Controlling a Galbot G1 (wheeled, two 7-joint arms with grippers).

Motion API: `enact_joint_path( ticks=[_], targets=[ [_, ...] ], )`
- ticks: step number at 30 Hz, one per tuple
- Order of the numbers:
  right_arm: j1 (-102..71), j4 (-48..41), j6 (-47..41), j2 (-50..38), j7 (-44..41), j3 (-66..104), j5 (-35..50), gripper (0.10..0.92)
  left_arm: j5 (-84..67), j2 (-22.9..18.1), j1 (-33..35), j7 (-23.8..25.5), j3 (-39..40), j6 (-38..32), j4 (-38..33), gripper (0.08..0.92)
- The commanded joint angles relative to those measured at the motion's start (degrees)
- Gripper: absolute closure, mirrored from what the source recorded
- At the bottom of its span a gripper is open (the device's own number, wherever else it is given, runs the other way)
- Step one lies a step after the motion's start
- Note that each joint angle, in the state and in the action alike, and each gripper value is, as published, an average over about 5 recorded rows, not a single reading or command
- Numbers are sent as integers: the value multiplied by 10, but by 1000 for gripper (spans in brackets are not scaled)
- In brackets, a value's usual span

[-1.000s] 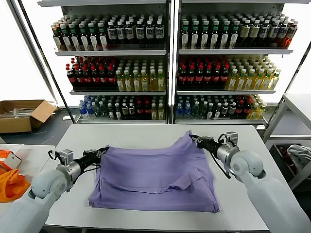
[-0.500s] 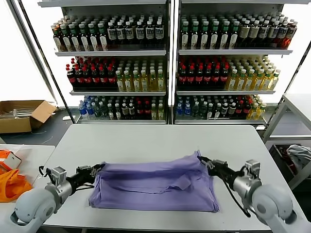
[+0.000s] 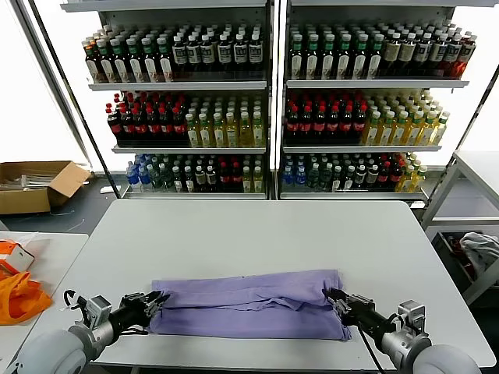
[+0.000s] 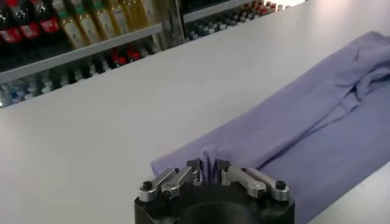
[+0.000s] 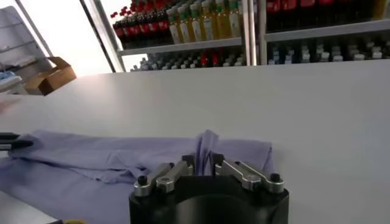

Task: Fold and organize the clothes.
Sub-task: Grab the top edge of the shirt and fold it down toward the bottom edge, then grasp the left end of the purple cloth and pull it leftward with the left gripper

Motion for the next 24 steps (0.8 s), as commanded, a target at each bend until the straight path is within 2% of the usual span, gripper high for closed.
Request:
enact_joint_path(
  ticks=[1,4,7,10,12,17,24],
  targets=[
    [-39,-37,196,42,-7,55,-108,579,6,-41,52,-103,-63,-3,-24,626],
    [-40,-56,269,70,-3,63,-116,493,-8,-91,47,-184,-49,-22,-36,539],
    [-52,-67,324,85,-12,70,-114,415,-18,-167,38,-248,-30,-42,-46,453],
    [-75,-74,355,82,-33,78,-115,337,-26,-245,28,-294,-16,-51,-45,366],
    [-89,-79,368,74,-44,83,-116,279,-25,-281,26,-310,-12,-53,-42,314],
    [-104,-85,376,67,-50,93,-111,209,-17,-317,39,-315,-3,-55,-39,195],
    [-101,-85,376,68,-51,91,-110,202,-8,-332,52,-316,13,-53,-39,177]
  ],
)
